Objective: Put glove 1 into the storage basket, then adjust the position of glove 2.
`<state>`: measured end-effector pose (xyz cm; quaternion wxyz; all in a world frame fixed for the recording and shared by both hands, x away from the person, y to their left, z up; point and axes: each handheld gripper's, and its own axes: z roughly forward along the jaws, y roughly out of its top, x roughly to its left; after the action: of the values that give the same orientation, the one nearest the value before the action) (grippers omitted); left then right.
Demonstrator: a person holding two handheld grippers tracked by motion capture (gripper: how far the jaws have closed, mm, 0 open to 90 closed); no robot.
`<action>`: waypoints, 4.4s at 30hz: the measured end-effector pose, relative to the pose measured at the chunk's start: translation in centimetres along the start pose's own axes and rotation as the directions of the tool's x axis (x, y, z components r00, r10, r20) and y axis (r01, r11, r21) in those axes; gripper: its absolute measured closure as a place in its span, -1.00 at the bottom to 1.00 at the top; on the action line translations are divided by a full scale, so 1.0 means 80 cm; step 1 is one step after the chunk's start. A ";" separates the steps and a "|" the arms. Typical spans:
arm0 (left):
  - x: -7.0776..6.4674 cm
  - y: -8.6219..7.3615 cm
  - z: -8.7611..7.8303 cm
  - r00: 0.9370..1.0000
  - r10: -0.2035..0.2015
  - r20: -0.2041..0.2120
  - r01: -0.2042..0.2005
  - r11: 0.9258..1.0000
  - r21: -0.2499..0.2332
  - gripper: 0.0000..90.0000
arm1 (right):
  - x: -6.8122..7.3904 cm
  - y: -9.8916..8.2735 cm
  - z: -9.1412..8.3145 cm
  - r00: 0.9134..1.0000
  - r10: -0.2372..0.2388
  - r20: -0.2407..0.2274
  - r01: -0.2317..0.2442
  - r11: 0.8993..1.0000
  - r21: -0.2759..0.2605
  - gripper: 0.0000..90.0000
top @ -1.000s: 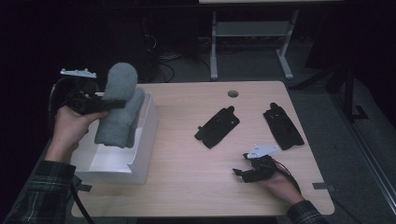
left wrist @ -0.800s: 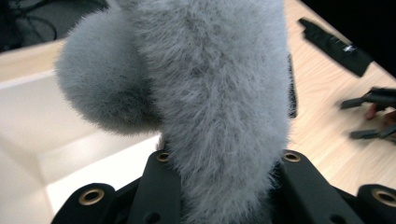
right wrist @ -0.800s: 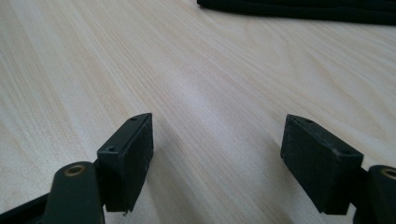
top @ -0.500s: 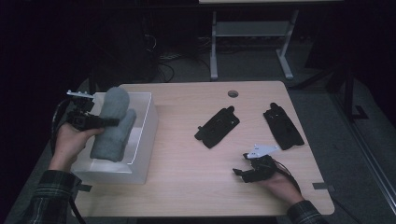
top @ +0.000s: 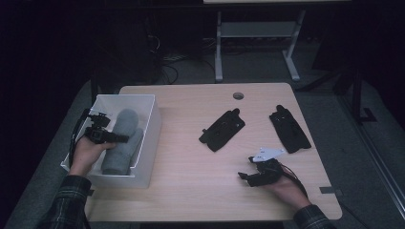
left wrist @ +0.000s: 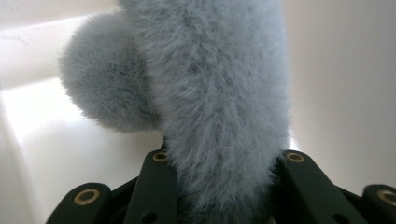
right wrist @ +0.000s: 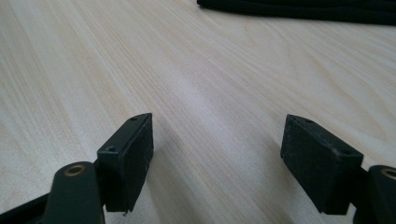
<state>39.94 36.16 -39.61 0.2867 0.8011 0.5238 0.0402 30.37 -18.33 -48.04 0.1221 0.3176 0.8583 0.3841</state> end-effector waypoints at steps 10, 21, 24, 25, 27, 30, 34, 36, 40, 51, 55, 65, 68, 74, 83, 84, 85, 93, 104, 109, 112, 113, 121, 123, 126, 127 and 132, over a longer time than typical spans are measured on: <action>0.016 -0.013 0.028 0.998 -0.060 -0.018 0.061 0.997 0.049 -0.05 | 0.000 0.000 0.000 1.000 0.000 0.000 0.000 1.000 0.000 -0.44; -0.002 0.010 0.011 0.995 -0.009 -0.103 0.009 1.000 -0.003 -0.64 | 0.000 0.000 0.000 1.000 0.000 0.000 0.000 1.000 0.000 -0.44; -0.009 0.019 0.000 0.994 0.007 -0.107 -0.010 0.999 -0.032 -0.66 | 0.000 0.000 0.000 1.000 0.000 0.001 0.000 1.000 0.000 -0.44; -0.012 0.023 -0.004 0.994 0.009 -0.108 -0.014 0.999 -0.040 -0.66 | 0.000 0.000 0.000 1.000 0.000 0.000 0.000 1.000 0.000 -0.44; -0.016 0.029 -0.012 0.995 0.025 -0.097 -0.031 0.998 -0.062 -0.67 | 0.000 0.000 0.000 1.000 -0.001 0.000 0.001 1.000 0.000 -0.44; -0.028 0.037 -0.026 0.998 0.031 -0.053 -0.037 0.992 -0.119 -0.67 | 0.000 0.000 0.000 1.000 -0.001 -0.001 0.001 1.000 0.000 -0.44; -0.047 0.049 -0.042 0.997 0.069 -0.028 -0.072 0.984 -0.163 -0.67 | 0.000 0.000 0.000 1.000 0.000 -0.001 0.000 1.000 0.000 -0.44; -0.058 0.054 -0.048 0.996 0.089 -0.021 -0.091 0.979 -0.184 -0.67 | 0.000 0.000 0.000 1.000 -0.002 -0.002 0.002 1.000 0.000 -0.45; -0.081 0.063 -0.054 0.992 0.127 0.004 -0.123 0.968 -0.217 -0.67 | 0.001 0.000 0.000 1.000 -0.004 -0.004 0.004 1.000 0.002 -0.46; -0.167 0.084 -0.051 0.963 0.258 0.073 -0.228 0.932 -0.283 -0.67 | 0.001 0.001 0.001 1.000 0.011 0.003 -0.011 1.000 0.006 -0.56; -0.198 0.088 -0.041 0.948 0.303 0.098 -0.265 0.921 -0.284 -0.67 | 0.001 0.001 0.001 1.000 0.010 0.001 -0.010 1.000 0.009 -0.58; -0.252 0.083 -0.006 0.918 0.363 0.158 -0.313 0.909 -0.274 -0.67 | 0.001 0.001 0.001 1.000 0.003 0.000 -0.003 1.000 0.015 -0.64; -0.266 0.077 0.004 0.907 0.386 0.167 -0.334 0.903 -0.270 -0.67 | 0.001 0.001 0.002 1.000 0.015 0.005 -0.015 1.000 0.018 -0.69; -0.287 0.058 0.035 0.900 0.405 0.163 -0.356 0.897 -0.260 -0.67 | 0.001 0.001 0.002 1.000 0.018 0.007 -0.018 1.000 0.021 -0.70; -0.292 0.024 0.079 0.887 0.433 0.158 -0.396 0.891 -0.221 -0.67 | 0.001 0.001 0.002 1.000 0.013 0.006 -0.013 1.000 0.020 -0.71; -0.292 0.020 0.083 0.888 0.430 0.160 -0.393 0.893 -0.219 -0.67 | 0.001 0.001 0.002 1.000 0.014 0.006 -0.015 1.000 0.021 -0.71; -0.291 0.016 0.087 0.887 0.432 0.162 -0.397 0.893 -0.210 -0.67 | 0.001 0.001 0.002 1.000 0.013 0.006 -0.013 1.000 0.025 -0.71; -0.277 -0.019 0.120 0.887 0.436 0.150 -0.410 0.895 -0.176 -0.67 | 0.000 0.001 0.003 1.000 0.003 -0.002 -0.003 1.000 0.022 -0.71; -0.257 -0.050 0.141 0.878 0.469 0.102 -0.450 0.878 -0.163 -0.67 | -0.005 0.012 -0.005 1.000 -0.004 0.004 0.004 0.999 0.052 -0.64; -0.259 -0.062 0.148 0.857 0.511 0.061 -0.499 0.854 -0.145 -0.68 | -0.013 0.020 -0.011 1.000 -0.003 0.025 0.003 0.999 0.036 -0.51; -0.256 -0.065 0.149 0.854 0.516 0.062 -0.500 0.849 -0.171 -0.71 | -0.021 0.022 -0.013 0.999 0.005 0.043 -0.007 0.999 0.037 -0.34; -0.254 -0.066 0.150 0.851 0.522 0.066 -0.503 0.844 -0.184 -0.72 | -0.024 0.023 -0.014 0.999 0.008 0.048 -0.010 0.999 0.039 -0.23; -0.251 -0.069 0.151 0.849 0.523 0.071 -0.499 0.839 -0.219 -0.72 | -0.060 0.027 -0.023 0.997 0.042 0.072 -0.045 0.998 0.039 0.29; -0.251 -0.069 0.151 0.849 0.523 0.072 -0.498 0.839 -0.219 -0.72 | -0.072 0.027 -0.027 0.994 0.065 0.090 -0.067 0.997 0.027 0.41; -0.251 -0.069 0.151 0.849 0.523 0.071 -0.499 0.839 -0.215 -0.72 | -0.092 0.028 -0.035 0.989 0.075 0.128 -0.076 0.997 0.003 0.62; -0.251 -0.069 0.151 0.849 0.523 0.071 -0.499 0.840 -0.212 -0.72 | -0.099 0.028 -0.038 0.987 0.089 0.137 -0.089 0.996 -0.007 0.69; -0.251 -0.068 0.151 0.851 0.521 0.071 -0.497 0.841 -0.213 -0.72 | -0.131 0.029 -0.050 0.971 0.129 0.202 -0.125 0.992 -0.033 0.97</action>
<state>30.89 15.36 -47.68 0.3718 0.8819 0.2669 0.1133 37.67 -26.23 -44.01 0.1878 0.4084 0.8153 0.3650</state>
